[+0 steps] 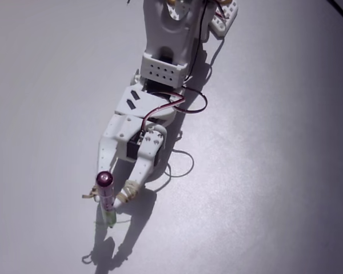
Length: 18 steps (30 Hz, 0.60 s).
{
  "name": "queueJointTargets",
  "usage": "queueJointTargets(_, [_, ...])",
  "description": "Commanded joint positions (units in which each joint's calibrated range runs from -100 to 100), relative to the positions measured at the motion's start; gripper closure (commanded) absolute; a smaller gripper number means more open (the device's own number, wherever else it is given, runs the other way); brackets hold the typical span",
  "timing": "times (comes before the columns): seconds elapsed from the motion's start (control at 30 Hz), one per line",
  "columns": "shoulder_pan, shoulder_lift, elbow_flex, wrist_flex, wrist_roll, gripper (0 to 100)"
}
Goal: Draw the capital letter X with the green marker.
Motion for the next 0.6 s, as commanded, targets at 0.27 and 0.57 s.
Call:
queueJointTargets(0.27, [-0.88, 4.09, -7.91, 2.89, -2.39, 100])
queueJointTargets(0.57, [-1.16, 9.99, -5.76, -3.97, -3.57, 100])
